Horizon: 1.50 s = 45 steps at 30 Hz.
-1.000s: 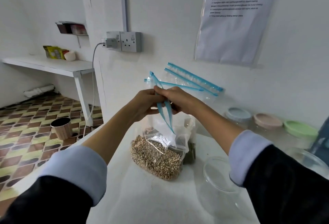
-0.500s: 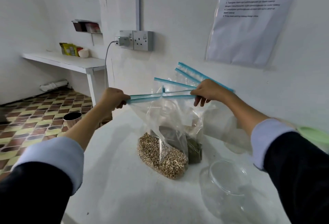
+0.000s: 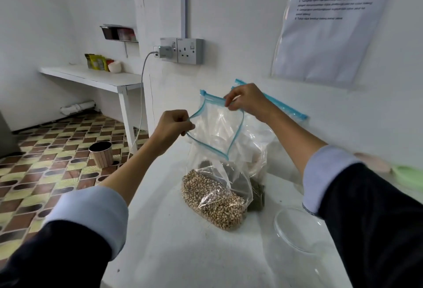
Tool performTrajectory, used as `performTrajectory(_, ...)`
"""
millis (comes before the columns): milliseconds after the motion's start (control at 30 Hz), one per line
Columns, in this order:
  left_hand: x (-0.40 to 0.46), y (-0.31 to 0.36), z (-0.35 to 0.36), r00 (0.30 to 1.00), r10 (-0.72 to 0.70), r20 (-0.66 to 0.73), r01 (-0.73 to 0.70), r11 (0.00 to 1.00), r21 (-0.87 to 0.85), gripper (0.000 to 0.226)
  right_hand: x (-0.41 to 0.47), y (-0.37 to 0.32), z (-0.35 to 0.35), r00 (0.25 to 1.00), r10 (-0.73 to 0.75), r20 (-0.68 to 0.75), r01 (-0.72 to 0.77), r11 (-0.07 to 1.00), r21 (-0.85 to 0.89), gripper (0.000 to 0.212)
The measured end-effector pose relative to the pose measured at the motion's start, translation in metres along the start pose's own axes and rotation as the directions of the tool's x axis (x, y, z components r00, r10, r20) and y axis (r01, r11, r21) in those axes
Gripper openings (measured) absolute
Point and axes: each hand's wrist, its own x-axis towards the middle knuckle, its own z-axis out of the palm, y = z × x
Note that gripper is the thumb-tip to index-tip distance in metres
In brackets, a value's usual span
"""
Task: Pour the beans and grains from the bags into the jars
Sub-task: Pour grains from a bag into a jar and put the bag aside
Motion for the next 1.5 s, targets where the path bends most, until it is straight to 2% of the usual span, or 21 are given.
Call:
performTrajectory(67,-0.002,0.005,0.003,1.000,0.018,0.009,-0.018,1.000,-0.002,0.027,0.006,-0.017,0.003,1.000,-0.015,0.019,0.017,0.996,-0.084,0.021)
performTrajectory(133,-0.005,0.010,0.006,0.999,0.037,0.020,-0.037,0.999,-0.016,0.028,0.012,-0.033,0.008,0.995,0.055,0.079,-0.039,0.980,-0.194,0.019)
performTrajectory(200,-0.007,0.012,0.009,0.998,0.055,0.033,-0.054,0.998,-0.026,0.027,0.015,-0.046,0.017,0.988,0.115,0.106,-0.083,0.960,-0.268,0.032)
performTrajectory(300,-0.012,0.016,0.017,0.996,0.080,0.040,-0.080,0.997,-0.005,0.021,0.016,-0.058,0.042,0.987,0.116,0.115,-0.054,0.897,-0.439,0.062)
performTrajectory(367,-0.017,0.019,0.024,0.992,0.115,0.055,-0.117,0.992,0.050,0.022,0.017,-0.059,0.059,0.989,0.102,0.103,-0.029,0.838,-0.545,0.054)
performTrajectory(433,-0.020,0.018,0.030,0.990,0.121,0.076,-0.127,0.989,0.072,0.020,0.022,-0.057,0.067,0.993,0.098,0.069,-0.040,0.813,-0.581,0.029)
performTrajectory(500,-0.025,0.009,0.031,0.995,0.056,0.083,-0.053,0.998,-0.042,0.032,0.026,-0.059,0.066,0.990,0.132,0.043,-0.089,0.845,-0.527,0.014)
performTrajectory(533,-0.028,0.001,0.031,0.997,-0.001,0.079,0.008,0.996,-0.088,0.042,0.027,-0.059,0.063,0.990,0.136,0.024,-0.107,0.867,-0.487,0.015)
performTrajectory(600,-0.034,-0.021,0.028,0.984,-0.157,0.080,0.164,0.982,-0.095,0.061,0.028,-0.063,0.054,0.992,0.128,0.010,-0.113,0.907,-0.406,0.018)
performTrajectory(667,-0.036,-0.051,0.029,0.946,-0.322,0.048,0.325,0.943,-0.077,0.060,0.025,-0.067,0.044,0.995,0.103,0.015,-0.093,0.946,-0.311,0.017)
performTrajectory(733,-0.037,-0.082,0.034,0.878,-0.474,-0.061,0.474,0.880,-0.029,0.046,0.016,-0.072,0.032,0.996,0.085,0.022,-0.078,0.970,-0.228,0.022)
performTrajectory(800,-0.041,-0.102,0.040,0.766,-0.631,-0.126,0.632,0.774,-0.038,0.044,0.006,-0.075,0.015,0.997,0.072,0.023,-0.067,0.986,-0.153,0.024)
performTrajectory(867,-0.050,-0.112,0.047,0.650,-0.760,-0.027,0.750,0.646,-0.143,0.052,-0.005,-0.071,-0.006,0.997,0.067,0.030,-0.065,0.996,-0.063,0.022)
performTrajectory(900,-0.054,-0.114,0.051,0.617,-0.786,0.035,0.774,0.598,-0.209,0.050,-0.010,-0.067,-0.015,0.997,0.068,0.034,-0.068,0.997,-0.026,0.021)
performTrajectory(1033,-0.056,-0.115,0.061,0.620,-0.779,0.086,0.731,0.536,-0.422,0.031,-0.028,-0.046,-0.042,0.994,0.056,0.090,-0.059,0.998,0.037,0.022)
performTrajectory(1100,-0.055,-0.112,0.061,0.609,-0.783,0.130,0.715,0.469,-0.519,0.024,-0.035,-0.039,-0.052,0.991,0.047,0.122,-0.055,0.996,0.064,0.017)
performTrajectory(1167,-0.053,-0.113,0.059,0.593,-0.777,0.212,0.690,0.354,-0.632,0.028,-0.040,-0.033,-0.059,0.990,0.060,0.130,-0.072,0.993,0.092,0.013)
performTrajectory(1233,-0.053,-0.115,0.057,0.593,-0.761,0.263,0.670,0.285,-0.685,0.035,-0.043,-0.029,-0.063,0.988,0.088,0.126,-0.102,0.989,0.107,0.012)
performTrajectory(1333,-0.053,-0.118,0.059,0.573,-0.767,0.289,0.733,0.321,-0.600,0.049,-0.048,-0.025,-0.063,0.979,0.176,0.105,-0.188,0.976,0.112,0.017)
performTrajectory(1400,-0.052,-0.117,0.057,0.565,-0.770,0.297,0.762,0.350,-0.544,0.046,-0.051,-0.025,-0.061,0.973,0.221,0.070,-0.227,0.970,0.085,0.027)
performTrajectory(1500,-0.053,-0.123,0.057,0.608,-0.708,0.359,0.731,0.323,-0.601,0.040,-0.053,-0.028,-0.060,0.970,0.241,0.028,-0.242,0.964,0.109,0.032)
